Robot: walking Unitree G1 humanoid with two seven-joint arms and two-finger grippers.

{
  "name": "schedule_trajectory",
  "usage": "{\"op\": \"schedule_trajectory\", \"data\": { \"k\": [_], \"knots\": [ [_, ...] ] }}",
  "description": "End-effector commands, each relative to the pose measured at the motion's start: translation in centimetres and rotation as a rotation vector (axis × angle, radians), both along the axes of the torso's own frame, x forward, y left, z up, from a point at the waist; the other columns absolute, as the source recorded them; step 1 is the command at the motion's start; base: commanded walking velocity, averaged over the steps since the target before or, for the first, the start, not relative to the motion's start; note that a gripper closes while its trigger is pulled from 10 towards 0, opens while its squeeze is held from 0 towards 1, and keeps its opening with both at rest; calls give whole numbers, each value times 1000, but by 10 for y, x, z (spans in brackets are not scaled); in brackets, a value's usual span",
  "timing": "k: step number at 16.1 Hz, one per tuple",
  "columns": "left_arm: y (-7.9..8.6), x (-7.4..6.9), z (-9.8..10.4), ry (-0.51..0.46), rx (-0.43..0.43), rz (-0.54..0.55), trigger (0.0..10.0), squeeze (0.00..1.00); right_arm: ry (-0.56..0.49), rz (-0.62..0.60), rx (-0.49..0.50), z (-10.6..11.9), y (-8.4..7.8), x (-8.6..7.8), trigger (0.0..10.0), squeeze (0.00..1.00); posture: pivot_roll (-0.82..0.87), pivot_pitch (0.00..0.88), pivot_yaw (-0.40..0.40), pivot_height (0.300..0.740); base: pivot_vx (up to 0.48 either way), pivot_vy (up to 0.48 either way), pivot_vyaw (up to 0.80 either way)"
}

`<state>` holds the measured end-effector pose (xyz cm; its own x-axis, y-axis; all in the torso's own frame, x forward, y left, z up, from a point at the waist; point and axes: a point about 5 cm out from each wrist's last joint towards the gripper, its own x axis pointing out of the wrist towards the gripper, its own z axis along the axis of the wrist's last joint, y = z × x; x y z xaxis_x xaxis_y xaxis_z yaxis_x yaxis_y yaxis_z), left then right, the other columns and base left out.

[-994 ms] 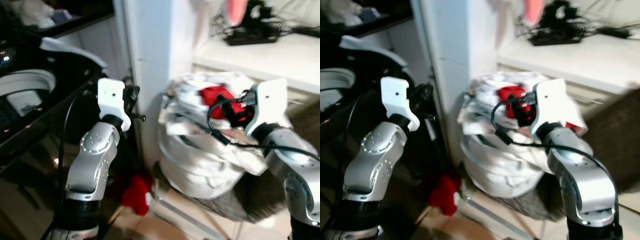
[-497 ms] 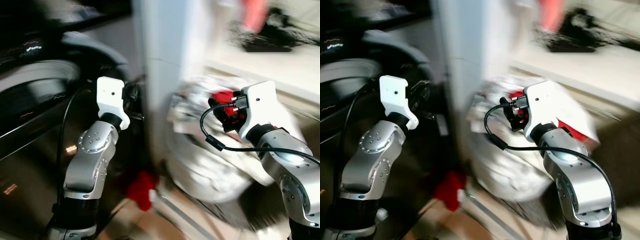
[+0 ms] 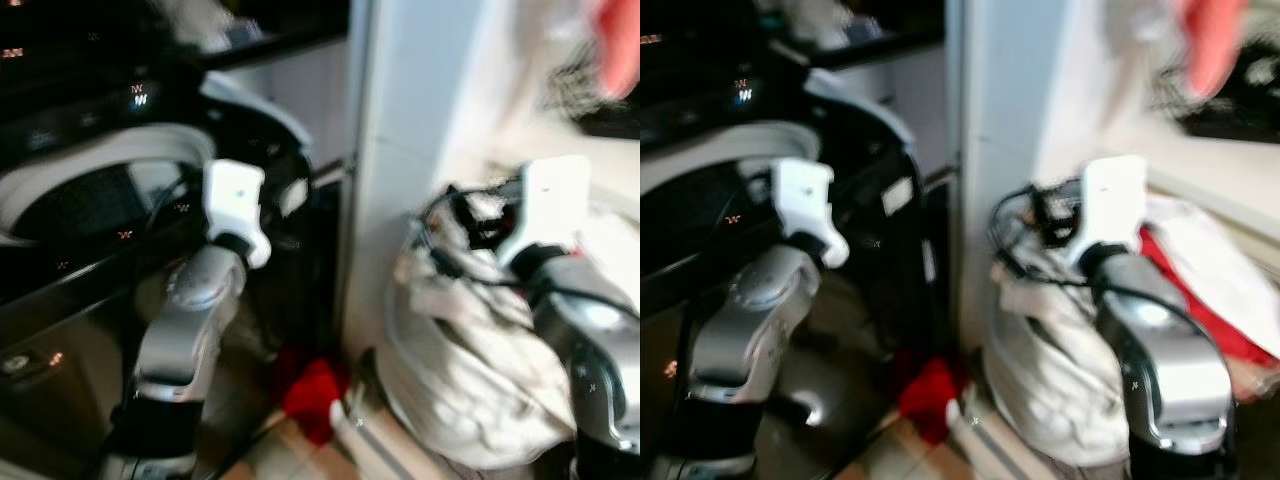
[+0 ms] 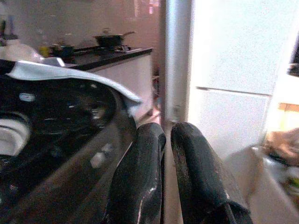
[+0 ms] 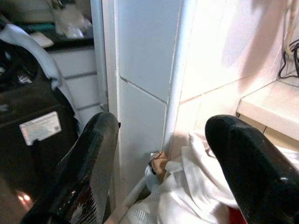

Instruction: Clothes washing

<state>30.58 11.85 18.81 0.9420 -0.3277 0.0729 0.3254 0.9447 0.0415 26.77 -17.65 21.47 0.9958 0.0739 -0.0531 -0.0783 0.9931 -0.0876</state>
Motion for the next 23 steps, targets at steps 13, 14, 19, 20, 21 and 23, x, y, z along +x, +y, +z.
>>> {"op": "schedule_trajectory", "data": {
  "k": [13,14,19,20,21,23],
  "knots": [
    [-13,-12,3,26,-44,-334,10000,0,345,-256,-159,31,-60,-7,10000,1000,-88,0,49,740,0,0,0],
    [-10,-12,2,20,-31,-317,10000,0,385,-264,-181,33,-64,-11,10000,1000,-88,0,45,740,0,0,0],
    [-8,-15,-1,23,-38,-292,10000,0,438,-217,-242,28,-72,-30,10000,1000,-93,0,19,740,0,0,0],
    [-9,-17,-2,26,-37,-302,10000,0,470,-206,-252,23,-75,-34,10000,1000,-98,0,20,740,0,0,0],
    [-10,-18,-3,33,-35,-313,10000,0,498,-209,-256,17,-77,-36,10000,839,-102,0,23,740,0,0,0],
    [-18,-24,-3,48,-38,-411,10000,0,560,-233,-238,2,-81,-40,10000,0,-104,0,31,740,0,0,0]
  ]
}}
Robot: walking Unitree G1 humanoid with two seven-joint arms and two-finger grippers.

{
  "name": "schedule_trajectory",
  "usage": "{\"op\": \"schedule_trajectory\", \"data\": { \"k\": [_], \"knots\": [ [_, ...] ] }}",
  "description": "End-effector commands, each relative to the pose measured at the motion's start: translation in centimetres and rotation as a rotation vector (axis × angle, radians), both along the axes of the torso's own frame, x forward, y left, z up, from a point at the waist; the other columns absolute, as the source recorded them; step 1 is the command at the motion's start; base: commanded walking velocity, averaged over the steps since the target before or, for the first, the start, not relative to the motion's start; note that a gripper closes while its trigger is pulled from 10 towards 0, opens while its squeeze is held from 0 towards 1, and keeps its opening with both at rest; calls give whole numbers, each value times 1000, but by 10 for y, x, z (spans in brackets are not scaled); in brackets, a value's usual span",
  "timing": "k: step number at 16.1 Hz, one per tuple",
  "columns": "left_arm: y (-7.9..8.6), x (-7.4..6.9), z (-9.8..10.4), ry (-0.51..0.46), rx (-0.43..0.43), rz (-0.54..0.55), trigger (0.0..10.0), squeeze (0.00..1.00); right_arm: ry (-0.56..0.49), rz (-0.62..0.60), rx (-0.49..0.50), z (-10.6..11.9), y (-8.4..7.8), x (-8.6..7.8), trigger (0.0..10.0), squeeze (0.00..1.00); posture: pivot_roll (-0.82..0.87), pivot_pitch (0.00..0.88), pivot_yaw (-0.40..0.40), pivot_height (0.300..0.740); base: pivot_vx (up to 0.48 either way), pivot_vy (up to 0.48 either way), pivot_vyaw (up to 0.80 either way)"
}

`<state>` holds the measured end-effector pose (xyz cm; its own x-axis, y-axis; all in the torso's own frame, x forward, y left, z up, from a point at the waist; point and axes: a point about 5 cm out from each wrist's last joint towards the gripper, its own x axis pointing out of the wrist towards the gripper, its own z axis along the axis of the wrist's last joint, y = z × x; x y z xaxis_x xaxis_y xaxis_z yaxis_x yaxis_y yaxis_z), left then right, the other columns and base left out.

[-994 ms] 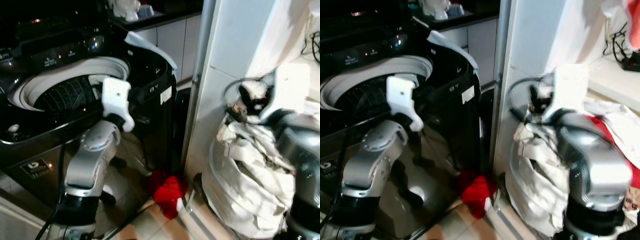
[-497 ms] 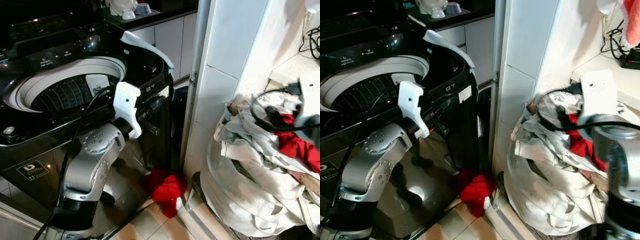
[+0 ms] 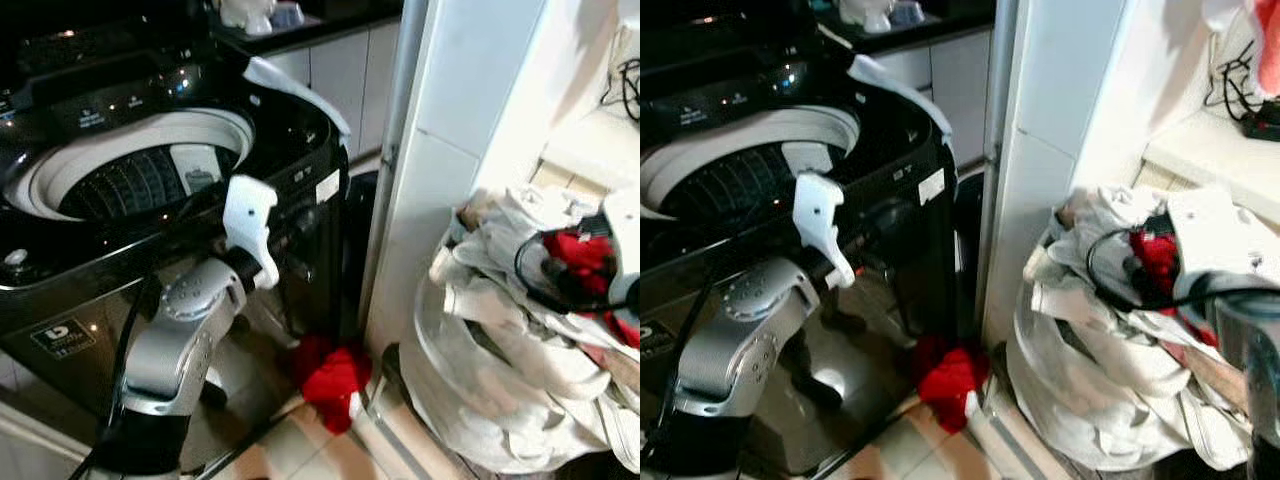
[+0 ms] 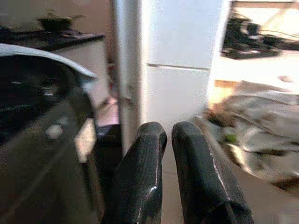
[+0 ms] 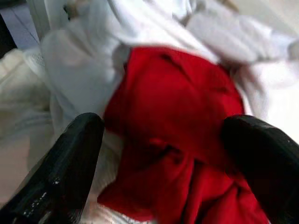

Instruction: Clothes washing

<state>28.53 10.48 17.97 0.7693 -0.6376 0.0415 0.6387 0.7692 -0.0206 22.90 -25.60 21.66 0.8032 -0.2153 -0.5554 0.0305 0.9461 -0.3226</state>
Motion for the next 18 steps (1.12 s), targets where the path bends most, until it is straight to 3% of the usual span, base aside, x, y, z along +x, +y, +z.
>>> {"op": "schedule_trajectory", "data": {
  "k": [1,3,4,5,6,18],
  "knots": [
    [-6,-7,5,-3,-9,-98,10000,0,8,-18,14,-2,-2,-1,10000,0,-106,0,33,740,0,0,0],
    [-14,-26,6,-7,-12,-317,10000,0,39,-49,59,-11,-5,0,9725,0,-106,0,35,740,0,0,0],
    [-14,-31,6,-8,-16,-369,10000,0,53,-55,66,-13,-6,0,6627,0,-103,0,35,740,0,0,0],
    [-14,-35,5,5,-13,-398,10000,0,67,-61,79,-17,-7,0,2588,0,-99,0,33,740,0,0,0],
    [-15,-38,5,17,-14,-427,10000,0,77,-71,96,-20,-8,1,0,0,-98,0,32,740,0,0,0],
    [-18,-36,4,11,-5,-440,10000,0,56,-136,99,-9,-25,5,0,0,-90,0,25,740,0,0,0]
  ]
}}
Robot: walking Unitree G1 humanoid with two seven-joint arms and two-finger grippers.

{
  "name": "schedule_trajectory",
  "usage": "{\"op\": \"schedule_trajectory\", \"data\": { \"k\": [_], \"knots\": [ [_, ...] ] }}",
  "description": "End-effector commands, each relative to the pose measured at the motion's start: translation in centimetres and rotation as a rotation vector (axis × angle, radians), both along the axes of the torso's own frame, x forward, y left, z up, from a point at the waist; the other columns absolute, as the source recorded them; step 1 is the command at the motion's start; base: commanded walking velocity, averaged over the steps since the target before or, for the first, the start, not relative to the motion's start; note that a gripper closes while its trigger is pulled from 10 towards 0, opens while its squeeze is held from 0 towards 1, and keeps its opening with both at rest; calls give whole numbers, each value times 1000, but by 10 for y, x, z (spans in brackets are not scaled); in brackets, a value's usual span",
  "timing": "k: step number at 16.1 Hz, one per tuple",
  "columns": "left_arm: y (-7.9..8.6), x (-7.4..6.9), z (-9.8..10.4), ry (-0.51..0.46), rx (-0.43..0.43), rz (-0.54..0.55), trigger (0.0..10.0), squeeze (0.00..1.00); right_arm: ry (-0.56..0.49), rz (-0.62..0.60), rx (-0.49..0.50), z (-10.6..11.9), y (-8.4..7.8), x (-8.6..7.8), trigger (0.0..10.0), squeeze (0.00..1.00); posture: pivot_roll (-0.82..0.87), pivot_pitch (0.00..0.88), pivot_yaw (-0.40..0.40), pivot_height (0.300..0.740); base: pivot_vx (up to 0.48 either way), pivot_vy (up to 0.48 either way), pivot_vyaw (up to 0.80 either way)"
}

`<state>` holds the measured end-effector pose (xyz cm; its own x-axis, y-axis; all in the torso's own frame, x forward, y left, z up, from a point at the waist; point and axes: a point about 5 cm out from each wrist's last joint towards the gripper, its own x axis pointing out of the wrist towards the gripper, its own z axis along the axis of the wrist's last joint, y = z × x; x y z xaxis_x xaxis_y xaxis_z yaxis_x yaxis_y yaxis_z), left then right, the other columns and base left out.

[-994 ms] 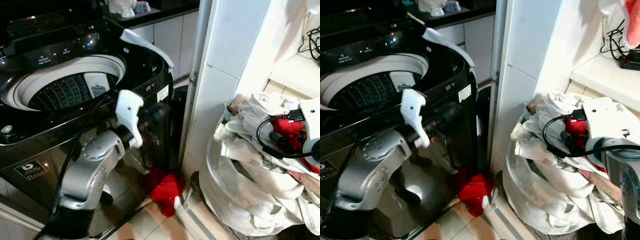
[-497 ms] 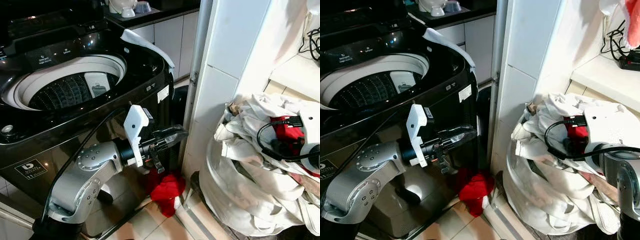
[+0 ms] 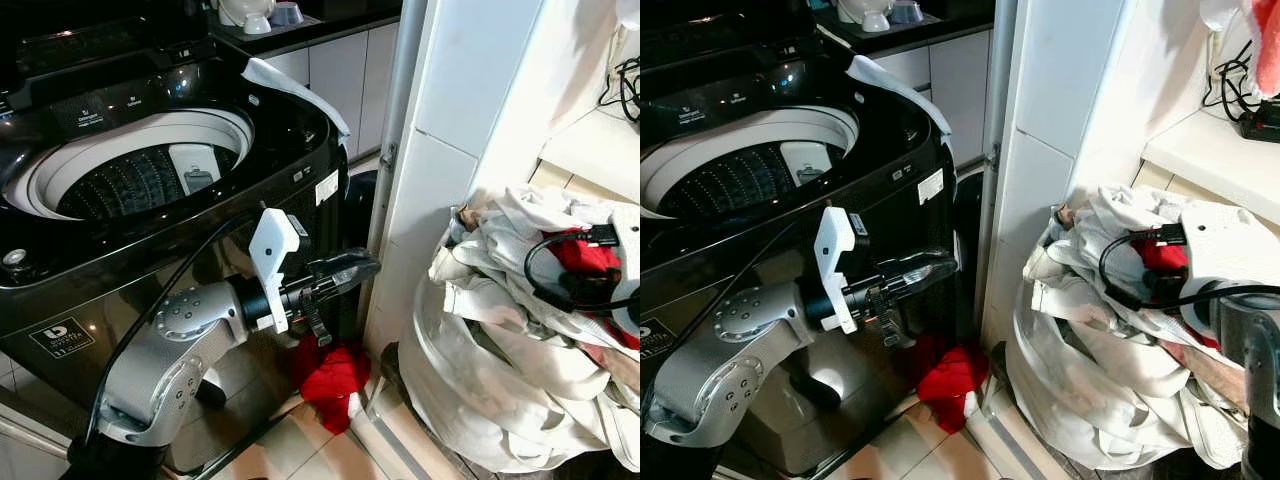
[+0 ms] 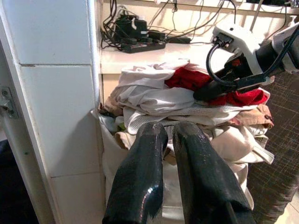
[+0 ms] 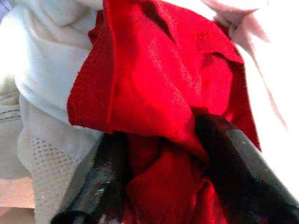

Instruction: Clothes washing

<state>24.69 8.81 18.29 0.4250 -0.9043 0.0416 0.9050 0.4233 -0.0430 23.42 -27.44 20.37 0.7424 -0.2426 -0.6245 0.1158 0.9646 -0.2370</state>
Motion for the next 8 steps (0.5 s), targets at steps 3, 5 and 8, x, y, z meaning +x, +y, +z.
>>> {"op": "schedule_trajectory", "data": {
  "k": [3,5,8],
  "knots": [
    [-1,3,0,-10,10,6,10000,0,-22,-23,22,8,-8,0,0,0,-90,0,24,740,0,0,0],
    [-1,4,1,-14,9,11,10000,0,-33,-11,22,13,-7,3,0,0,-88,0,21,740,0,0,0],
    [3,5,1,-19,11,26,10000,0,-107,53,54,30,-1,7,0,0,-86,0,19,740,0,0,0]
  ]
}}
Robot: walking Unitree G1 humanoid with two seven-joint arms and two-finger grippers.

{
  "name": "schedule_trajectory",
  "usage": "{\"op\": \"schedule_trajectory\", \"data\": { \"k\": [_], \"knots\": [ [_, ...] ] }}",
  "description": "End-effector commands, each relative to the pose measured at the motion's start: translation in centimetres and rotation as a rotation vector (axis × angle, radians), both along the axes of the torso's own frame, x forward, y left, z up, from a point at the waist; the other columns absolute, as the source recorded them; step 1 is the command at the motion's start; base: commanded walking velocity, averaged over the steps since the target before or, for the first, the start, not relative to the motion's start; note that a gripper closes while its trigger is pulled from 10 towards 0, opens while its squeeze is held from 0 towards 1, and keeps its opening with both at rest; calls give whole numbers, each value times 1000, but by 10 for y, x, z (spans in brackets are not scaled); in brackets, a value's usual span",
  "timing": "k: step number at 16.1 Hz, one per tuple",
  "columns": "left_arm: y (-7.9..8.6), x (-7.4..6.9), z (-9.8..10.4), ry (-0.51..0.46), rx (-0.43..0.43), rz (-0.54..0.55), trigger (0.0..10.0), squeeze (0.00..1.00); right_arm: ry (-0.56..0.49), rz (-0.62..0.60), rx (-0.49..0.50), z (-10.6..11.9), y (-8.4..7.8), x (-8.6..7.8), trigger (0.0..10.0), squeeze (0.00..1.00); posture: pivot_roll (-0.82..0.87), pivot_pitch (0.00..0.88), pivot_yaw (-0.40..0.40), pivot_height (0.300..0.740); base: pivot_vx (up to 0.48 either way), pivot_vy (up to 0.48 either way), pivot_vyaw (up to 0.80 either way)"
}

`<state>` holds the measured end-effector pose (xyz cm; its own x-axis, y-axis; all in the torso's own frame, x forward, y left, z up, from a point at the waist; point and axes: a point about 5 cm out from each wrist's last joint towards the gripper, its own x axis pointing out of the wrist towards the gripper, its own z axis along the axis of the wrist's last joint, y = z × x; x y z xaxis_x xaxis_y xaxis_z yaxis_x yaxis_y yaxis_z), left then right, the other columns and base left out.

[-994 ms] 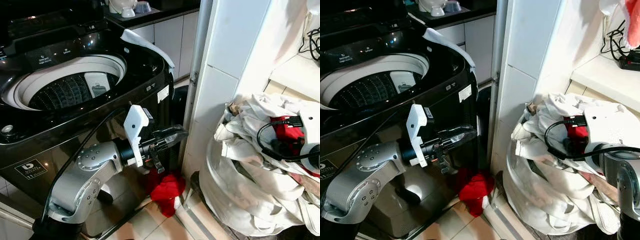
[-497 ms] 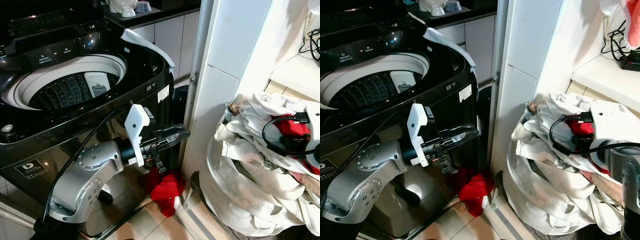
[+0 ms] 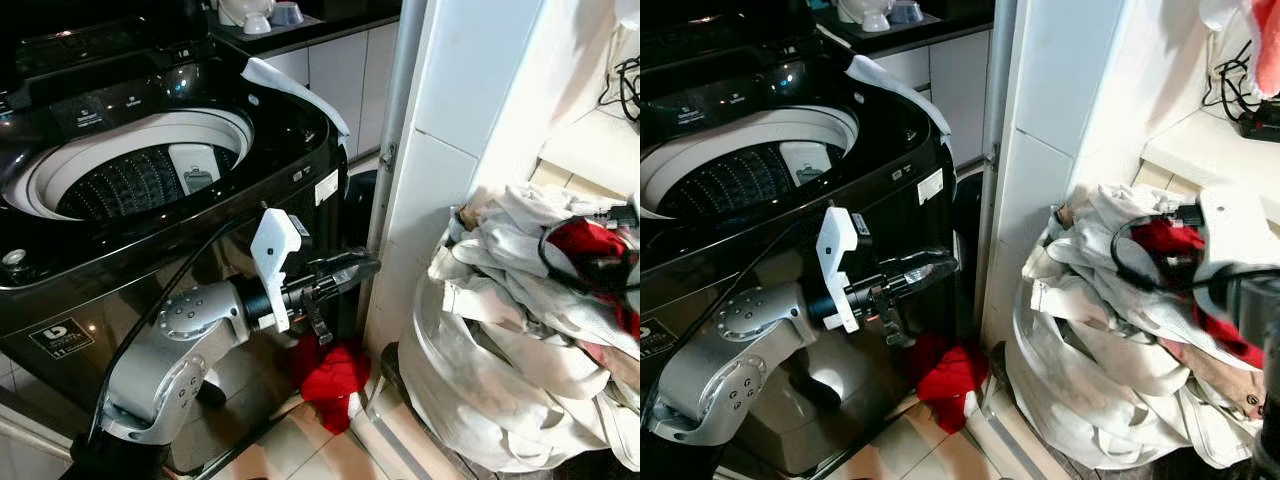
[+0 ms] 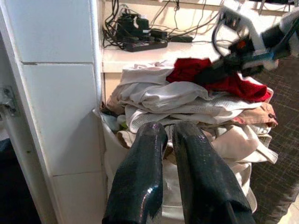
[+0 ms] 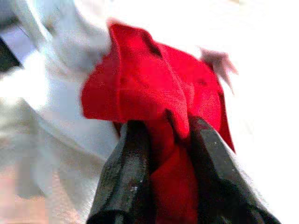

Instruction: Clothes washing

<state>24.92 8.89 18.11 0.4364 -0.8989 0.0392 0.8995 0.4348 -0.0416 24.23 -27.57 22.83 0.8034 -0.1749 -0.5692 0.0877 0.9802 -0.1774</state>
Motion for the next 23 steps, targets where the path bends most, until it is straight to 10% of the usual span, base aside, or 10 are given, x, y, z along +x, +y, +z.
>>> {"op": "schedule_trajectory", "data": {
  "k": [1,7,10,11,12,23],
  "knots": [
    [4,3,3,-21,14,15,10000,0,-72,68,35,17,6,2,0,0,-90,0,23,740,0,0,0],
    [5,4,6,-33,6,11,10000,0,-300,295,197,79,22,11,0,0,-95,0,23,740,0,0,0],
    [4,4,7,-38,5,7,10000,0,-252,205,37,85,9,8,0,0,-98,0,24,740,0,0,0],
    [3,5,7,-40,6,4,10000,0,-226,147,-43,81,6,9,4745,0,-100,0,28,740,0,0,0],
    [1,5,7,-46,11,-3,10000,0,-191,113,-78,73,2,10,10000,1000,-100,0,28,740,0,0,0],
    [-6,14,19,-94,-44,28,10000,0,-196,-272,27,28,-52,36,10000,1000,-95,0,40,740,0,0,0]
  ]
}}
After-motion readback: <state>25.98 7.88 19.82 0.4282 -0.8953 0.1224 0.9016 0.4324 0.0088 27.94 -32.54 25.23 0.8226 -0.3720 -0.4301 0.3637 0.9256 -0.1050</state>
